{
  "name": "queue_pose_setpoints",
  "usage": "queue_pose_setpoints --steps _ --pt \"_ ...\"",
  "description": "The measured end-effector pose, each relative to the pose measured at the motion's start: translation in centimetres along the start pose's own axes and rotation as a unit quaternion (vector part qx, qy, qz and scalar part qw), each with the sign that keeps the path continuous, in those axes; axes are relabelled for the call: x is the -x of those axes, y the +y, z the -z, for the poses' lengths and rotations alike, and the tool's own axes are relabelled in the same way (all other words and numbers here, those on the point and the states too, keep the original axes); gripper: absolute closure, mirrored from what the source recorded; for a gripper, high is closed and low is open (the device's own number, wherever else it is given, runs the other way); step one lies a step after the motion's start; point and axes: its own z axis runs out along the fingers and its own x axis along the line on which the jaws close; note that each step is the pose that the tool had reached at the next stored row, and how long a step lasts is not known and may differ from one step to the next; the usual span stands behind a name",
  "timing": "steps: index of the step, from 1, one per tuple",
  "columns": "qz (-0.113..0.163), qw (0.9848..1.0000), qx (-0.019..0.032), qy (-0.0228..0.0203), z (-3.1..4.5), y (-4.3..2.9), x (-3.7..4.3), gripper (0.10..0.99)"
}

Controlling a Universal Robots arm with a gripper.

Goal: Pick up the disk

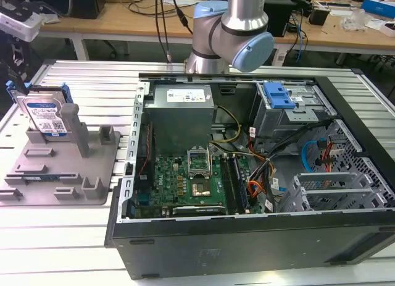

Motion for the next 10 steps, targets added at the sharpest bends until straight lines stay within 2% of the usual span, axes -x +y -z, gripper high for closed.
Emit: queue_pose_setpoints --steps 1,3,6,10 --pt "0.031 0.9995 -0.0008 0.0019 -0.08 0.00 0.00 0.486" --pt "0.049 0.9988 -0.0014 0.0026 -0.13 0.00 0.00 0.486" --pt "0.079 0.9968 -0.0025 0.0037 -0.22 -0.01 0.00 0.486" --pt "0.118 0.9930 -0.0053 0.0041 -0.33 -0.01 0.00 0.486"
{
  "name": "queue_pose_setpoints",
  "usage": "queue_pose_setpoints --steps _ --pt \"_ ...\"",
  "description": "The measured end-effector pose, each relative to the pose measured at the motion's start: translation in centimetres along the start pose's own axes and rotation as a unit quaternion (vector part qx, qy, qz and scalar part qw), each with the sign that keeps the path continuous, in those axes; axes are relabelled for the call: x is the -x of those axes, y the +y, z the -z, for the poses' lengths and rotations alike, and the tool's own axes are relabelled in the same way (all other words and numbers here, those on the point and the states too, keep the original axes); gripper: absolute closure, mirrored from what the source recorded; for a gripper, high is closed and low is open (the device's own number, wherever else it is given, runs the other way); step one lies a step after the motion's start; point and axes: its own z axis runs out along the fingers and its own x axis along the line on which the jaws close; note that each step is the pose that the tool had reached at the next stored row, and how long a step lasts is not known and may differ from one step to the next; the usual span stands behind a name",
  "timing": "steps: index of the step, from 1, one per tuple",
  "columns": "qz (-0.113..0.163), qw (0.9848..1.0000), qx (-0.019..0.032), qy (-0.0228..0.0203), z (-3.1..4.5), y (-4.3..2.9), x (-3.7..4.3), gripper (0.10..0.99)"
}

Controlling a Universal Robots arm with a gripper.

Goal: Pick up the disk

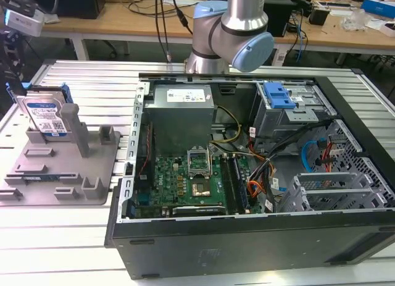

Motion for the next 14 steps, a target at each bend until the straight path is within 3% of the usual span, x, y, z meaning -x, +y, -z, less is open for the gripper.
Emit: queue_pose_setpoints --steps 6,14 --pt "0.053 0.9985 -0.0108 -0.0008 -0.08 -0.01 0.00 0.486" --pt "0.056 0.9984 -0.0109 -0.0003 -0.08 0.00 0.00 0.486"
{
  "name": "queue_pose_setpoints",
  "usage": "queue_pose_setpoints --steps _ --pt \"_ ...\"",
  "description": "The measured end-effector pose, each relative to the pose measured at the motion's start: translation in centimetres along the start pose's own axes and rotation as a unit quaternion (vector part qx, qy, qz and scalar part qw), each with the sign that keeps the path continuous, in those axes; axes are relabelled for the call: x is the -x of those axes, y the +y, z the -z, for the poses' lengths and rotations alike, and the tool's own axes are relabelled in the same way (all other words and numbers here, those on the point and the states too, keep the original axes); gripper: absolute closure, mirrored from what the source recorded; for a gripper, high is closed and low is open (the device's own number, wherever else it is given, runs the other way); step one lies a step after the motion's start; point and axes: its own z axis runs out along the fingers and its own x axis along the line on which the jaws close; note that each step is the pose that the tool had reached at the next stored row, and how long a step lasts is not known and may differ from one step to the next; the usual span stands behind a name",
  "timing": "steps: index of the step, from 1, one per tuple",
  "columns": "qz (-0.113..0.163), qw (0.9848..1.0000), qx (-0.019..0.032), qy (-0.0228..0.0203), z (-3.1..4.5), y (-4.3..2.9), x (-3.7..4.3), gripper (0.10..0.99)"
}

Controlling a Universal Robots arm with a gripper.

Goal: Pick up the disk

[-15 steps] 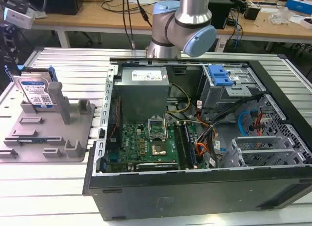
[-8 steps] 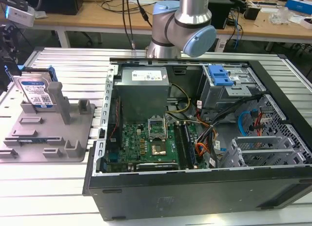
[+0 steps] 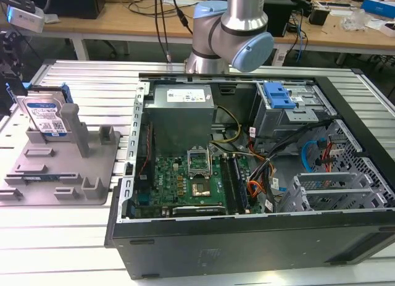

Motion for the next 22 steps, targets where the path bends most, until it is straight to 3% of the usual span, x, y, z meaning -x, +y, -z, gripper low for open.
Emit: queue_pose_setpoints --steps 1,4,13,15,16,19,22 --pt "0.000 1.0000 0.0000 0.0000 0.00 0.00 0.00 0.486" --pt "0.000 1.0000 0.0000 0.0000 0.02 0.47 2.50 0.486" --pt "0.003 1.0000 -0.0001 0.0001 0.07 1.46 6.53 0.486" --pt "0.003 1.0000 0.0000 0.0001 0.08 1.94 7.18 0.486" --pt "0.004 1.0000 0.0000 0.0000 0.06 2.62 7.36 0.486" --pt "0.006 1.0000 -0.0002 0.0001 0.00 3.61 7.29 0.486" --pt "0.007 1.0000 -0.0001 0.0003 0.01 3.62 7.30 0.486"
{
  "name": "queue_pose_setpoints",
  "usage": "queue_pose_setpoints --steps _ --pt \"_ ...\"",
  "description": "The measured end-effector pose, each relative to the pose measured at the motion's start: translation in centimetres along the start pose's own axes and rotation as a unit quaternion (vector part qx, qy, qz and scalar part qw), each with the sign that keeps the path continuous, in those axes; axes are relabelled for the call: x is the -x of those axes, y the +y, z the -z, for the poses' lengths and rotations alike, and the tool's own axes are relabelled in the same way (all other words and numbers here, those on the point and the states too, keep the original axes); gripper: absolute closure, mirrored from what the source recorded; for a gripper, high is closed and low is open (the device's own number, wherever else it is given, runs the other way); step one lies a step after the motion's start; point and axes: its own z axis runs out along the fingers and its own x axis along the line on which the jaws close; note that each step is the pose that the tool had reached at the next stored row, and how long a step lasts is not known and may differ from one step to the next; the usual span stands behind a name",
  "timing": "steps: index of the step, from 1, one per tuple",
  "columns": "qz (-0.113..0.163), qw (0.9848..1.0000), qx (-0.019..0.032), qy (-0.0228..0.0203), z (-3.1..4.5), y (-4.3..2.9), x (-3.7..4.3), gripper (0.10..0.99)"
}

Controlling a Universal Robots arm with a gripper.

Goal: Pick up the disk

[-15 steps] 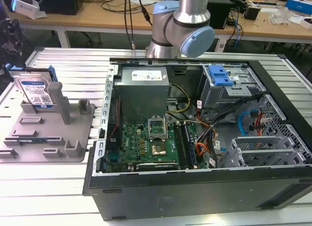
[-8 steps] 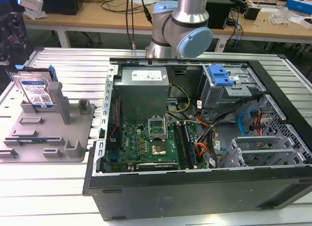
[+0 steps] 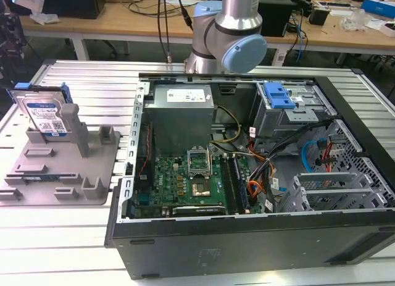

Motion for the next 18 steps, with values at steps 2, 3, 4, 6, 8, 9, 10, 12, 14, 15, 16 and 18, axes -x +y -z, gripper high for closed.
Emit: queue_pose_setpoints --steps 2,3,4,6,8,9,10,12,14,15,16,18 --pt "0.000 1.0000 0.0000 0.0000 0.00 0.01 0.00 0.486" --pt "0.000 1.0000 0.0000 0.0000 -0.01 -0.21 0.02 0.486" --pt "0.000 1.0000 -0.0001 0.0000 -0.11 -0.26 0.03 0.486" --pt "0.000 1.0000 0.0000 0.0000 -0.30 -0.26 0.03 0.486" --pt "0.000 1.0000 0.0001 0.0000 -0.53 -0.26 0.10 0.486" --pt "0.001 1.0000 0.0000 0.0000 -0.65 -0.26 0.18 0.486" --pt "0.001 1.0000 0.0000 0.0000 -0.73 -0.25 0.25 0.486" --pt "0.001 1.0000 0.0000 0.0000 -0.99 -0.23 0.44 0.486" --pt "0.003 1.0000 0.0000 0.0000 -1.29 -0.23 0.46 0.486" --pt "0.004 1.0000 0.0000 0.0000 -1.50 -0.23 0.47 0.486" --pt "0.004 1.0000 -0.0001 0.0000 -1.59 -0.23 0.47 0.486" --pt "0.006 1.0000 -0.0001 0.0000 -1.76 -0.23 0.47 0.486"
